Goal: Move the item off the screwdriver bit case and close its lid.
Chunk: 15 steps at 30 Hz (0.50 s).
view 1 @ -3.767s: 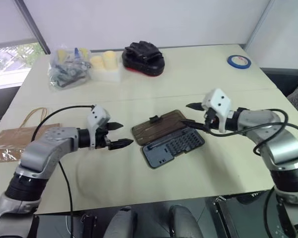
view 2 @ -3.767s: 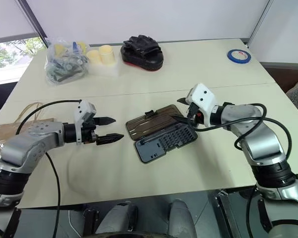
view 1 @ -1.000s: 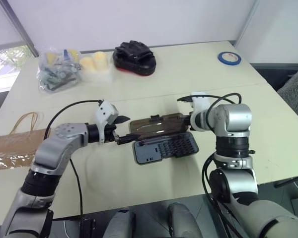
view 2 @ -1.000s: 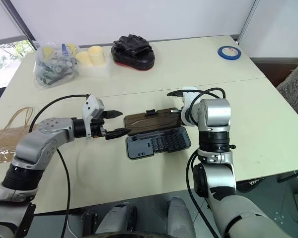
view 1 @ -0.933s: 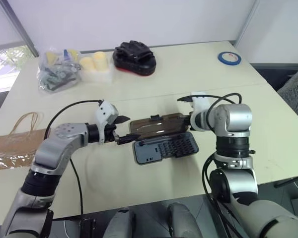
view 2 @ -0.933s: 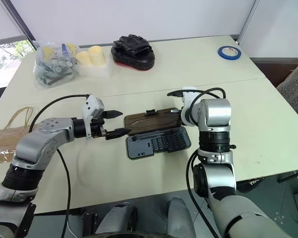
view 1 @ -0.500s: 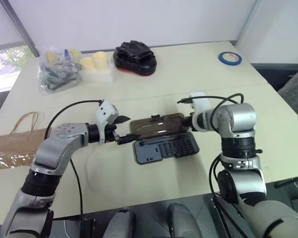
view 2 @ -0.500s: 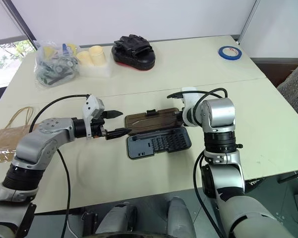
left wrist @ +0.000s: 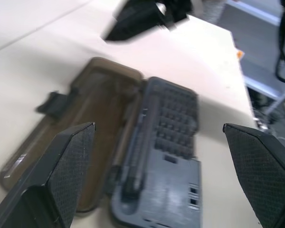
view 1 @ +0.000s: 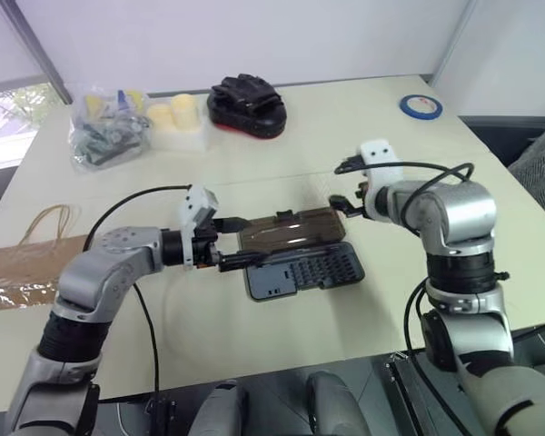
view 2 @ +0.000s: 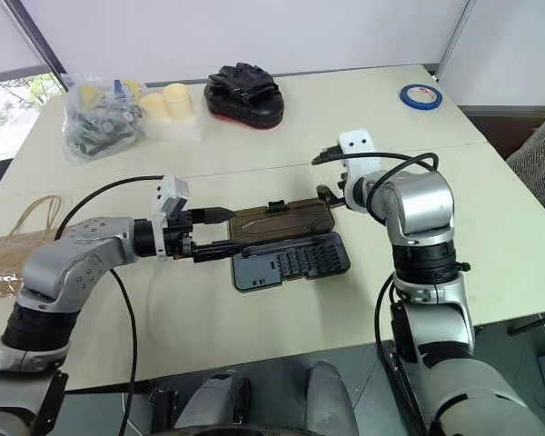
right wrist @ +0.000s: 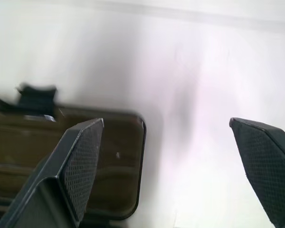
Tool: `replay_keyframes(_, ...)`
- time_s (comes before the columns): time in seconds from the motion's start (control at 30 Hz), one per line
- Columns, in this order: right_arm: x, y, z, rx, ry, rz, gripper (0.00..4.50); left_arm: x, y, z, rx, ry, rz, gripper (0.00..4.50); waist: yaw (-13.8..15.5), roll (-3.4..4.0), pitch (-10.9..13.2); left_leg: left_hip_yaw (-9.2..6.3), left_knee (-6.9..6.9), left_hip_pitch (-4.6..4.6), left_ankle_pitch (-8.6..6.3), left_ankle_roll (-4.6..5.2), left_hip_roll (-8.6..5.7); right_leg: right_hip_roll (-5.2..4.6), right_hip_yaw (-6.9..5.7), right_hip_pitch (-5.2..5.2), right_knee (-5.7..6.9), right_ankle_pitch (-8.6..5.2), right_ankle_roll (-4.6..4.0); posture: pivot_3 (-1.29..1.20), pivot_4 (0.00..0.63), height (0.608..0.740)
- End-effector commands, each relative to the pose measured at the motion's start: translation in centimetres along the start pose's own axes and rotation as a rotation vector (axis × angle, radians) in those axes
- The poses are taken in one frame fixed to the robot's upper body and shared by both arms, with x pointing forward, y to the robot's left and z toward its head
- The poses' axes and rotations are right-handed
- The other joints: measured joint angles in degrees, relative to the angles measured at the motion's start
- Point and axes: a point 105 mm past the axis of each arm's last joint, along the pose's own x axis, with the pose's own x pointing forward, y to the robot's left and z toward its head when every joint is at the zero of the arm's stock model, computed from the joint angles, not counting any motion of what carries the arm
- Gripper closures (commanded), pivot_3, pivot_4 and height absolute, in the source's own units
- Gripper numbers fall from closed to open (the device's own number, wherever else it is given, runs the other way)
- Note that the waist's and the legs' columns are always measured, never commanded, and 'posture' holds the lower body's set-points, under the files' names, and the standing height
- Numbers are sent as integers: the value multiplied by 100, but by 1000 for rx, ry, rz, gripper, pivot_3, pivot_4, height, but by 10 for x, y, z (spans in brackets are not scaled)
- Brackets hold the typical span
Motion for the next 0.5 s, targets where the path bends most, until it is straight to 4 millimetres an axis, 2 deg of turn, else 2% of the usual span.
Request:
replay_keyframes(0.03, -10, -6, 24, -74, -147, 4, 101, -1, -17, 2, 40, 16, -91, 0, 1, 0, 0, 1, 0, 0, 0, 0, 0, 0, 0, 0, -1, 0, 0, 0, 150, 740)
replay_keyframes(0.13, -8, -8, 27, -66, -172, 14, 101, 5, -19, -6, 49, 12, -114, 0, 6, 0, 0, 2, 1, 0, 0, 0, 0, 0, 0, 2, -5, 0, 0, 0, 150, 740)
replay_keyframes(0.27, -5, -5, 32, -102, -207, 12, 101, 14, -5, -16, 58, -1, -50, 0, 16, 0, 0, 3, 4, 0, 0, 0, 0, 0, 0, 2, -7, 0, 0, 0, 150, 740)
replay_keyframes(0.4, -3, 1, 32, -106, -216, 31, 101, 16, 1, -23, 90, 1, -26, 0, 10, 0, 0, 3, 3, 0, 0, 0, 0, 0, 1, 0, -6, 0, 0, 0, 150, 740)
replay_keyframes(0.5, -3, 4, 32, -96, -225, 45, 0, 17, 3, -20, 134, -14, -18, 907, 13, 0, 0, 2, 3, 0, 0, 0, 1, 0, 1, 0, -7, 0, 0, 0, 150, 740)
